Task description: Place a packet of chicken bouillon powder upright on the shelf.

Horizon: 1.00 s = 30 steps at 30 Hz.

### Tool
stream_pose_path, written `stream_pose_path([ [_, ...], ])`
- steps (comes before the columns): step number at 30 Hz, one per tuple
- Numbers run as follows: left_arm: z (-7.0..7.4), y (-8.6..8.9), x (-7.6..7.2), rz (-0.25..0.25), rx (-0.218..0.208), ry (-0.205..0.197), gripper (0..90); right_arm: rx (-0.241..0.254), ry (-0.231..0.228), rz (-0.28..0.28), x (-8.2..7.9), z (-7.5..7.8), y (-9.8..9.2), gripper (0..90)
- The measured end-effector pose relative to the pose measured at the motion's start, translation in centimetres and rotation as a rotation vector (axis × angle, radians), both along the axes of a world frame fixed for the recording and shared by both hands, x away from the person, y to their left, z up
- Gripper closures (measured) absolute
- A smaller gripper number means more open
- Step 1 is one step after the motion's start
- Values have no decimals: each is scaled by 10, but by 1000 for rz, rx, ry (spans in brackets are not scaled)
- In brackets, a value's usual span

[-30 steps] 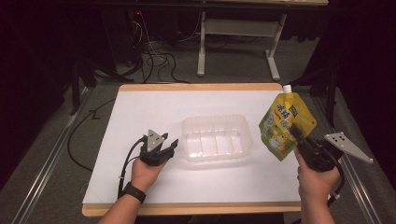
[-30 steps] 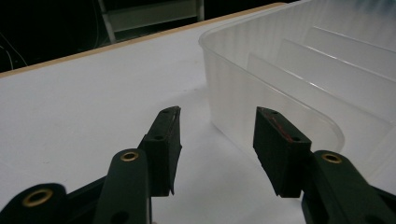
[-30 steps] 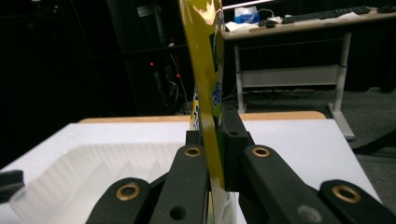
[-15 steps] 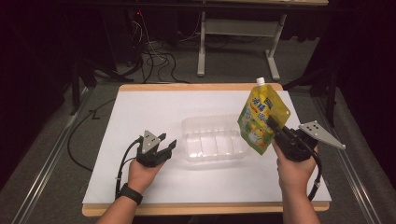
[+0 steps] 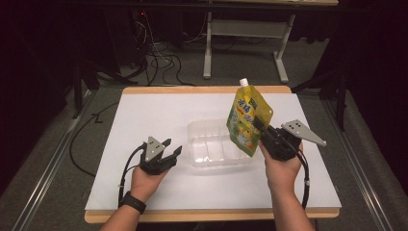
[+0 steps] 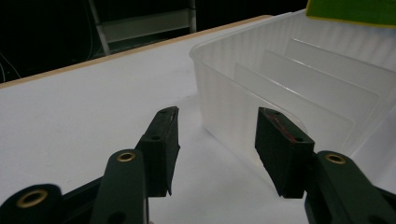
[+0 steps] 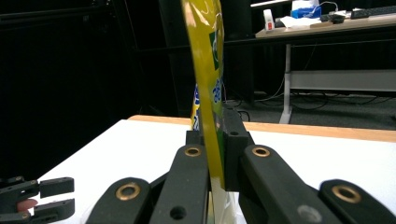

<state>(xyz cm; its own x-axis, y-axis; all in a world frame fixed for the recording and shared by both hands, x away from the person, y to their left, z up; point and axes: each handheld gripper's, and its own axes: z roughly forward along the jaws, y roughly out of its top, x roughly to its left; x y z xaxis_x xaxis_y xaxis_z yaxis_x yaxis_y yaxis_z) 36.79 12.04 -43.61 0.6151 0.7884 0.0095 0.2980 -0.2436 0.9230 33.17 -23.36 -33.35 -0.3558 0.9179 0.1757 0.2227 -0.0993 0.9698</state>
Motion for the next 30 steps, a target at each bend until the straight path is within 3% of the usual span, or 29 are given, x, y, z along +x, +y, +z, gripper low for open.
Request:
stream_pose_path([
  [13,2,3,-1,-1,-19,-7,500,16,18,15,19,-10,38,900],
  [30,5,4,-2,-2,-33,-12,501,60,35,14,27,-23,62,900],
])
